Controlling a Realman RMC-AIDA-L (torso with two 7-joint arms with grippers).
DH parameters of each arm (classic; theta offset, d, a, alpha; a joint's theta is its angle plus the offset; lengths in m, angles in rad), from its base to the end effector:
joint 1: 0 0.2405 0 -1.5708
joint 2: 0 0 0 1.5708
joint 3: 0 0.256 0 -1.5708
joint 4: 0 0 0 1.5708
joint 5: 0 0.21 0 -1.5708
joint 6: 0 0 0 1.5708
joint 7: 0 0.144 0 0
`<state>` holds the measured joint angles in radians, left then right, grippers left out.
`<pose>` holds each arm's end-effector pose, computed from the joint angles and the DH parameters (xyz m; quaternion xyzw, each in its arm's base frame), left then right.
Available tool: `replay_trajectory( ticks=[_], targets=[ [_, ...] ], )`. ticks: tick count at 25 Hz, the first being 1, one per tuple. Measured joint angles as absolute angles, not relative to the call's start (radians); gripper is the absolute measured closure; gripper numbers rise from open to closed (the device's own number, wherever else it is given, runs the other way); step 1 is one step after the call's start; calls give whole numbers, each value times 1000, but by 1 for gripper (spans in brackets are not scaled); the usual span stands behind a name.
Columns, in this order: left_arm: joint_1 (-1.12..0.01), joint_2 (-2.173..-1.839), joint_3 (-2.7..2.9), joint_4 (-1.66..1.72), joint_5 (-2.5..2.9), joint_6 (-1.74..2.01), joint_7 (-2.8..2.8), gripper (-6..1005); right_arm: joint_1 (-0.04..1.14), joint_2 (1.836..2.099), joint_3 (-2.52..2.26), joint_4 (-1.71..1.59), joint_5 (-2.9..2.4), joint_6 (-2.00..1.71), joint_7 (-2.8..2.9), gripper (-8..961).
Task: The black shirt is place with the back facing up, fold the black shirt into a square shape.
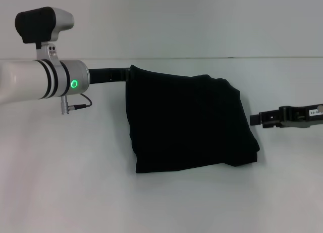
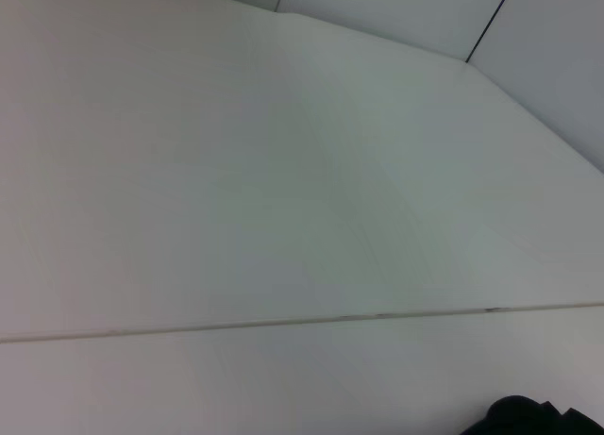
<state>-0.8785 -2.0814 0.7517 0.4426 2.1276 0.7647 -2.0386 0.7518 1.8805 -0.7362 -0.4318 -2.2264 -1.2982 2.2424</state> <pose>-0.2216 0.4570 -0.0293 -0.8138 -0.4662 -0.1720 0.3014 0.2798 0.3983 0.0318 -0.8021 0.5691 0.1191 0.1363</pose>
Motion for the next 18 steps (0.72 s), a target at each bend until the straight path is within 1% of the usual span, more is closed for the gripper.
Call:
replay_trajectory(
  ticks=[4, 9, 18],
  targets=[
    [-880, -2084, 752, 441, 2128, 761, -2039, 970, 745, 1876, -743, -428, -2232, -1333, 2250, 375],
    [-881, -2085, 752, 439, 2128, 761, -2039, 969, 739, 1876, -750, -424, -2256, -1348, 2267, 375],
    [-880, -2086, 752, 440, 2128, 761, -2038, 966, 745, 1894, -751, -403, -2286, -1330, 2285, 376]
  ],
)
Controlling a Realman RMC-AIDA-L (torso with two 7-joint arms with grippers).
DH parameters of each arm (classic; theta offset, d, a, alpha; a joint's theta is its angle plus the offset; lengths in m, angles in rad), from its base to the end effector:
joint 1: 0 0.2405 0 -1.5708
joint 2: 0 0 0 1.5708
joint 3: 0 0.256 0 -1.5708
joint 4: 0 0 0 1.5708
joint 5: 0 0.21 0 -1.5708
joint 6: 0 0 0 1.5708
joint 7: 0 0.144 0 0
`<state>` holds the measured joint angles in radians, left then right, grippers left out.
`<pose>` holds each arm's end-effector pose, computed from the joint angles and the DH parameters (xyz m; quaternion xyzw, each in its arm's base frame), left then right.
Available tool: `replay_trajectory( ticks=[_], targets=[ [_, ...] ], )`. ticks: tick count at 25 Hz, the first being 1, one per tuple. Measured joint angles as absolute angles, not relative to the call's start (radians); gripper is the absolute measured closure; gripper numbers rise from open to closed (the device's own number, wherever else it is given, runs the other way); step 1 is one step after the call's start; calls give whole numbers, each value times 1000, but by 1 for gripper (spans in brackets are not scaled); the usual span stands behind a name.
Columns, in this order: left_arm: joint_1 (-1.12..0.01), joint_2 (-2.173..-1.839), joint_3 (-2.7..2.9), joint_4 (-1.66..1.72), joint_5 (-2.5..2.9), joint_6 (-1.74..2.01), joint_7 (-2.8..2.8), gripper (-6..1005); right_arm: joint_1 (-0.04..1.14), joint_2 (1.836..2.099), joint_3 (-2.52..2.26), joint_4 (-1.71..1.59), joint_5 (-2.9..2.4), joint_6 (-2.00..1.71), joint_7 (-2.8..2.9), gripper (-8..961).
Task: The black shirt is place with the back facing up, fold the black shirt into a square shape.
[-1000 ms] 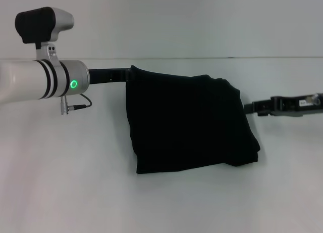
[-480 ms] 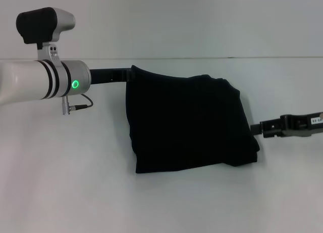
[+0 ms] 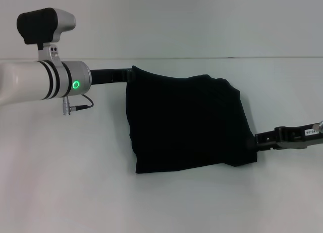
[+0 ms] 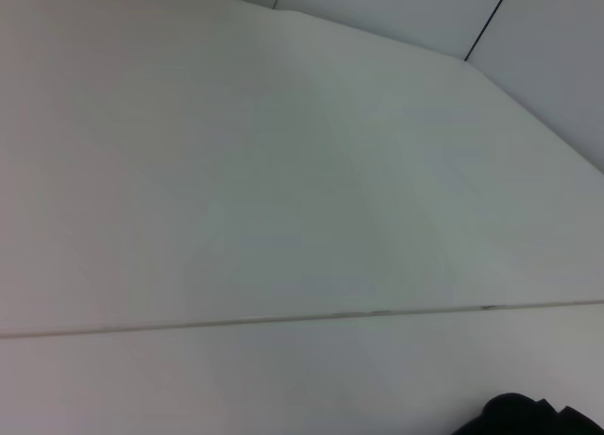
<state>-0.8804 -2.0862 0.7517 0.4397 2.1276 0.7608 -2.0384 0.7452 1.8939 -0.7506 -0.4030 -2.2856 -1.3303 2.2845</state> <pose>-0.2206 0.4563 -0.0321 -0.8138 -0.4671 -0.1720 0.3000 0.2875 0.3811 0.0161 -0.7925 0.5952 0.0840 0.1033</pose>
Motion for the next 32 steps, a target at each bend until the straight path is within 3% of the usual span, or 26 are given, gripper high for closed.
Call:
replay_trajectory(
  ticks=[8, 19, 25, 32],
  targets=[
    [-880, -2086, 752, 439, 2128, 761, -2036, 963, 745, 1916, -736, -397, -2279, -1254, 2302, 445],
    [-878, -2086, 752, 440, 2128, 759, -2035, 960, 740, 1953, -677, -394, -2275, -1197, 2285, 664],
    [-879, -2086, 752, 442, 2128, 759, -2032, 958, 746, 1962, -674, -382, -2275, -1182, 2277, 893],
    [-877, -2086, 752, 444, 2128, 759, -2031, 955, 742, 1954, -673, -386, -2275, -1186, 2280, 940]
  ],
)
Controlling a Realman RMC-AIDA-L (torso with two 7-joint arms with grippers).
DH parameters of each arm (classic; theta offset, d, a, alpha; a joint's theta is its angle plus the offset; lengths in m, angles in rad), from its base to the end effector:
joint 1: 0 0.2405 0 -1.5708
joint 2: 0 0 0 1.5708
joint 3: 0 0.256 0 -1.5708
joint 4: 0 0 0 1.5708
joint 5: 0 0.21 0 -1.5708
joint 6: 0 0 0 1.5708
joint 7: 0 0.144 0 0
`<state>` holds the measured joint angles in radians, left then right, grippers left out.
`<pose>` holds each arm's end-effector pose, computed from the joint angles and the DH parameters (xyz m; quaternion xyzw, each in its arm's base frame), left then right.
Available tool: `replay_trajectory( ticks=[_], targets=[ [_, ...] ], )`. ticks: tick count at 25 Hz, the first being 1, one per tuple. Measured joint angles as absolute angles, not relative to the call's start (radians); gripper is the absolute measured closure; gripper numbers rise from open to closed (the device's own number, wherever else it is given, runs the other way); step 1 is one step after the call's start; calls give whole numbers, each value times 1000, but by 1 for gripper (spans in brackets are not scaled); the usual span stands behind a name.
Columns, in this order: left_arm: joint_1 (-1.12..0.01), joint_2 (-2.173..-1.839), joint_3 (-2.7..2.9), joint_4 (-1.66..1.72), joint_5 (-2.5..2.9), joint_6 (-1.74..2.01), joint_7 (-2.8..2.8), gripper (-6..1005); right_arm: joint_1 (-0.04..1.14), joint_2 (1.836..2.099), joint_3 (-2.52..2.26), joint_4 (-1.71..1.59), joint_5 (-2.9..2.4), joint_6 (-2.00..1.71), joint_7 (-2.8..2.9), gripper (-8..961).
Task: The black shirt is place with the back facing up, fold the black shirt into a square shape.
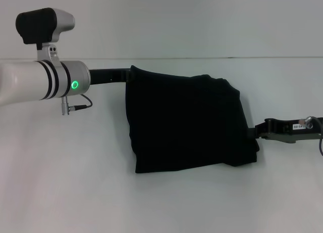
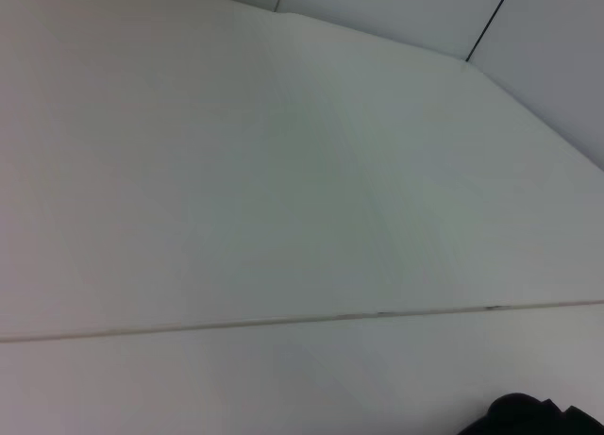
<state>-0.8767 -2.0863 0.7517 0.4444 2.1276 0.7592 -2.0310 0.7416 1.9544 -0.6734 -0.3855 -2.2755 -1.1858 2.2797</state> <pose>-0.2218 0.4564 -0.0309 -0.8146 -0.4641 -0.1712 0.3031 0.2895 0.3892 -0.0039 -0.7633 0.6160 0.1290 0.1463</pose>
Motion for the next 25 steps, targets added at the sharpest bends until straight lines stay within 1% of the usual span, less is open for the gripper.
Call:
replay_trajectory(
  ticks=[1, 6, 11, 17, 25],
  targets=[
    [-876, -2086, 752, 445, 2128, 759, -2031, 955, 741, 1952, -673, -386, -2276, -1189, 2281, 953],
    [-876, -2086, 752, 445, 2128, 759, -2032, 954, 736, 1940, -673, -385, -2276, -1222, 2283, 806],
    [-874, -2086, 752, 445, 2128, 759, -2035, 952, 734, 1932, -678, -384, -2280, -1247, 2301, 699],
    [-874, -2087, 752, 445, 2128, 760, -2036, 950, 735, 1939, -682, -382, -2283, -1260, 2318, 570],
    [-873, -2088, 752, 445, 2128, 759, -2034, 947, 740, 1956, -676, -382, -2278, -1239, 2318, 544]
  ],
)
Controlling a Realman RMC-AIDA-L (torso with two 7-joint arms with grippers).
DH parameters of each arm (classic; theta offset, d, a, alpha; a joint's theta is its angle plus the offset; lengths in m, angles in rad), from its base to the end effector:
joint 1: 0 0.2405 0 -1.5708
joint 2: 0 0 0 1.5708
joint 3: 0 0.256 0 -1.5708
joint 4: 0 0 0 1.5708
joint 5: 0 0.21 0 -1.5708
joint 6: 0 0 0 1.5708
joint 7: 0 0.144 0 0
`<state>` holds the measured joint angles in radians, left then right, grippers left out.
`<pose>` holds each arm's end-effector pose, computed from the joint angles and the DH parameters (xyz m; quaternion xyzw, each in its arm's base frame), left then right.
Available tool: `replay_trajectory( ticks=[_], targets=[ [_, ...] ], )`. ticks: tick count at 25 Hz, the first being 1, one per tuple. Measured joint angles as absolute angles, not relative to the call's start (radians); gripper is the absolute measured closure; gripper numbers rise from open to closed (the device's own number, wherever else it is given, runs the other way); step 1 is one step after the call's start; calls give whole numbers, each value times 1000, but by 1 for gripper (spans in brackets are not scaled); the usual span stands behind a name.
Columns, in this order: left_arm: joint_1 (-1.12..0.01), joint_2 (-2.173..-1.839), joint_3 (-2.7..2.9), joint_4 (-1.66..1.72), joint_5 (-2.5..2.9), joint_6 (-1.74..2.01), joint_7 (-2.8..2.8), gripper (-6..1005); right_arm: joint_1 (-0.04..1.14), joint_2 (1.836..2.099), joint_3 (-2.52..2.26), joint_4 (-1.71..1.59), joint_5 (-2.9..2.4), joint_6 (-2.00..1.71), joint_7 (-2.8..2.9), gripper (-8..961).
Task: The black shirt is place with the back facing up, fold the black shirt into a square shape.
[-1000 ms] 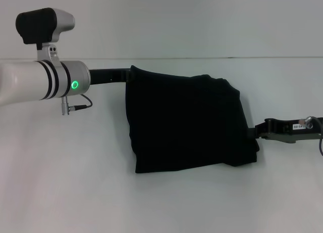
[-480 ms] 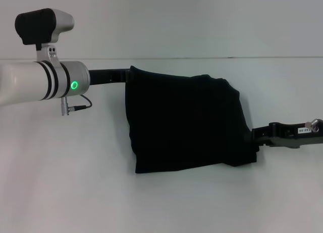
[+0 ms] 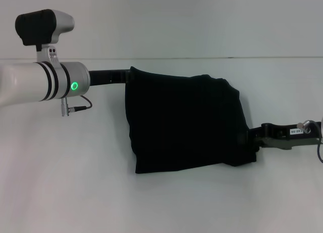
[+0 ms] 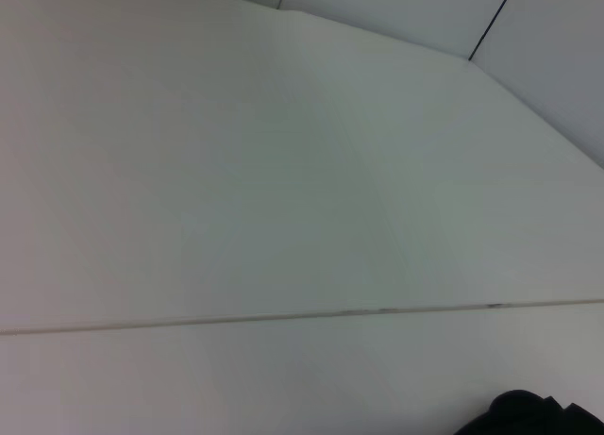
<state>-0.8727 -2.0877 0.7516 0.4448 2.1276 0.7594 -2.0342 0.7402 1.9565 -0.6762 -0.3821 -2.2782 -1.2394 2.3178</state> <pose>-0.2233 0.4553 -0.0315 -0.8130 -0.4671 -0.1713 0.3025 0.2855 0.3817 -0.0080 -0.7562 0.6314 0.1276 0.1152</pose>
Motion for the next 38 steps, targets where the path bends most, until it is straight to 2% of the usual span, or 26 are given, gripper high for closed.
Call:
replay_trajectory(
  ticks=[3, 8, 11, 32, 36, 38],
  targets=[
    [-873, -2088, 751, 445, 2127, 759, -2033, 947, 741, 1967, -675, -388, -2278, -1223, 2303, 541],
    [-873, -2088, 747, 445, 2126, 759, -2031, 945, 741, 1977, -674, -392, -2276, -1219, 2274, 725],
    [-874, -2085, 745, 445, 2126, 759, -2032, 944, 737, 1976, -673, -393, -2276, -1218, 2270, 902],
    [-870, -2081, 752, 475, 2128, 759, -2032, 937, 713, 1958, -645, -415, -2274, -1212, 2272, 917],
    [-863, -2073, 746, 484, 2128, 758, -2031, 936, 691, 1954, -627, -480, -2275, -1206, 2271, 802],
    [-861, -2068, 736, 489, 2128, 755, -2033, 846, 683, 1945, -612, -508, -2275, -1194, 2272, 745]
  ],
)
